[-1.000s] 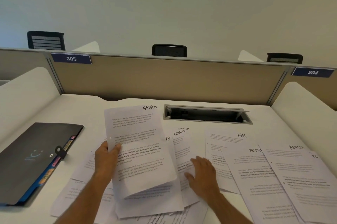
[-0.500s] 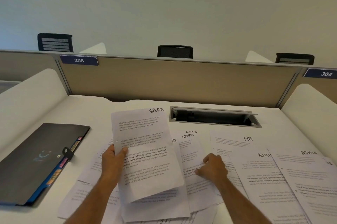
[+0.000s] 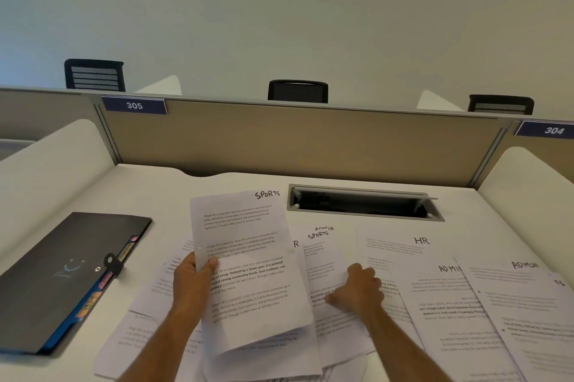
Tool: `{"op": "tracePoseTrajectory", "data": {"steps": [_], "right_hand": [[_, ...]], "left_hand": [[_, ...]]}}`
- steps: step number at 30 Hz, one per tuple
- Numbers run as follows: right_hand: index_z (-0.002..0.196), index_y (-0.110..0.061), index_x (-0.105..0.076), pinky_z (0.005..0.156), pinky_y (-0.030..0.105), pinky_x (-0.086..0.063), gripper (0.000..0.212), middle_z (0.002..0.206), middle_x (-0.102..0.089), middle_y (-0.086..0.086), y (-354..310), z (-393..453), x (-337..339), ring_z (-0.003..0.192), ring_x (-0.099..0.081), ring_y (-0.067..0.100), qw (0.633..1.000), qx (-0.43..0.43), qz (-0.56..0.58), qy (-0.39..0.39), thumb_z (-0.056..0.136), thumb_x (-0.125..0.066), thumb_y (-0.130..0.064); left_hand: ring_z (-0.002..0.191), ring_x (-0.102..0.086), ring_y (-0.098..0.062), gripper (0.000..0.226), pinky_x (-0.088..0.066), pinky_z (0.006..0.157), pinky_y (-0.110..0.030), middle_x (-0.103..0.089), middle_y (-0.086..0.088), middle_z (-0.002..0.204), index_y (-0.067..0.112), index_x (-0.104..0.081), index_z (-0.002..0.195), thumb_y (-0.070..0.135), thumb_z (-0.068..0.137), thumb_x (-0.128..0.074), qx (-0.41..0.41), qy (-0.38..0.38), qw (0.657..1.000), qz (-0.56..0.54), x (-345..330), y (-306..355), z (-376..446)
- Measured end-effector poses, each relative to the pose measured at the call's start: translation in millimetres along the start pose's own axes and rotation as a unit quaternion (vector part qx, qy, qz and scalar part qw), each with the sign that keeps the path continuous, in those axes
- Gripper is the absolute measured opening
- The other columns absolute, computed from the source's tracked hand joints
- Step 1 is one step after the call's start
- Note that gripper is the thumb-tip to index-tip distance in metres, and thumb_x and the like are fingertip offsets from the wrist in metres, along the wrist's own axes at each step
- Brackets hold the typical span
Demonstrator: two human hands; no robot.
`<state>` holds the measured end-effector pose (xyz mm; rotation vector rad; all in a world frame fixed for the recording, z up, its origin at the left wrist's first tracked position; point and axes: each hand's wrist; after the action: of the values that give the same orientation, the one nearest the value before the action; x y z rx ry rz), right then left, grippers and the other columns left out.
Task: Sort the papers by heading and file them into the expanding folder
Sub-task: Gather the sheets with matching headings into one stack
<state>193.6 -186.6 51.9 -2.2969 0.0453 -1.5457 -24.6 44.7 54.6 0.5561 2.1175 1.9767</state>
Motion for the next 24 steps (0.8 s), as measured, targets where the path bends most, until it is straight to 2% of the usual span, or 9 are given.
{"op": "tracePoseTrajectory", "data": {"steps": [2, 4, 10, 15, 18, 21, 24], "right_hand": [[0.135, -0.019, -0.035, 0.101, 0.043, -0.043, 0.105, 0.134, -0.044, 0.007, -1.2, -0.6, -1.2, 0.126, -0.043, 0.029, 1.000, -0.001, -0.006, -0.002, 0.053, -0.084, -0.063], [0.135, -0.018, -0.035, 0.102, 0.045, -0.042, 0.109, 0.135, -0.046, 0.007, -1.3, 0.3, -2.1, 0.127, -0.044, 0.030, 1.000, -0.003, -0.002, -0.005, 0.050, -0.085, -0.064], [0.130, -0.023, -0.044, 0.099, 0.045, -0.045, 0.094, 0.127, -0.051, 0.002, -0.2, -0.6, -2.3, 0.121, -0.050, 0.025, 1.000, 0.010, 0.008, -0.008, 0.054, -0.086, -0.059], [0.129, -0.025, -0.039, 0.095, 0.041, -0.045, 0.089, 0.124, -0.047, 0.001, -2.0, -13.0, -4.5, 0.116, -0.050, 0.021, 0.997, 0.042, 0.007, 0.058, 0.059, -0.087, -0.053], [0.130, -0.026, -0.042, 0.097, 0.040, -0.044, 0.082, 0.127, -0.045, 0.000, -1.8, -18.8, -5.9, 0.117, -0.049, 0.020, 0.994, 0.075, -0.017, 0.082, 0.065, -0.084, -0.052], [0.128, -0.026, -0.051, 0.096, 0.035, -0.044, 0.057, 0.127, -0.048, -0.001, -0.5, -22.8, -6.0, 0.114, -0.050, 0.018, 0.991, 0.093, -0.022, 0.099, 0.080, -0.075, -0.046], [0.104, -0.019, -0.061, 0.079, 0.030, -0.051, 0.015, 0.100, -0.061, -0.002, 4.1, -22.7, -1.4, 0.088, -0.057, 0.014, 0.984, 0.109, 0.075, 0.117, 0.093, -0.064, -0.029]], "left_hand": [[0.080, -0.074, -0.020, 0.013, -0.057, 0.055, -0.026, -0.075, 0.000, 0.094, 0.020, -0.068, 0.107, 0.018, 0.095, -0.066, 0.001, 0.001, 1.000, 0.004, 0.4, -0.8, -1.3], [0.080, -0.074, -0.020, 0.014, -0.057, 0.056, -0.026, -0.075, 0.001, 0.094, 0.020, -0.068, 0.110, 0.018, 0.095, -0.066, 0.001, 0.001, 1.000, 0.009, 1.0, -1.7, -2.2], [0.079, -0.074, -0.020, 0.017, -0.057, 0.055, -0.026, -0.075, 0.001, 0.094, 0.020, -0.067, 0.112, 0.018, 0.095, -0.066, 0.001, 0.006, 1.000, 0.021, 3.7, -3.3, -4.3], [0.081, -0.073, -0.023, 0.015, -0.057, 0.057, -0.030, -0.075, -0.001, 0.096, 0.020, -0.067, 0.110, 0.019, 0.095, -0.066, 0.002, 0.007, 1.000, 0.024, 2.9, -4.0, -6.1], [0.084, -0.073, -0.025, 0.014, -0.059, 0.063, -0.034, -0.074, -0.003, 0.098, 0.020, -0.067, 0.109, 0.018, 0.095, -0.066, 0.001, 0.006, 1.000, 0.020, 1.6, -3.3, -7.4], [0.082, -0.074, -0.025, 0.014, -0.059, 0.060, -0.033, -0.075, -0.003, 0.096, 0.019, -0.068, 0.109, 0.017, 0.095, -0.066, -0.001, -0.001, 1.000, 0.013, -0.1, -1.4, -10.5], [0.080, -0.074, -0.024, 0.013, -0.059, 0.058, -0.032, -0.076, -0.003, 0.095, 0.020, -0.068, 0.108, 0.017, 0.096, -0.065, -0.003, -0.006, 1.000, 0.012, -1.8, 0.5, -14.6]]}}
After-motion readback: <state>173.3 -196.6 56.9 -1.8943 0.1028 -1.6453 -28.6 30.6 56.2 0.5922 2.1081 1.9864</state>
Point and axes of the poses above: each hand's wrist, its own z-axis towards the middle knuckle, its own x-axis out of the back of the hand, y = z × x
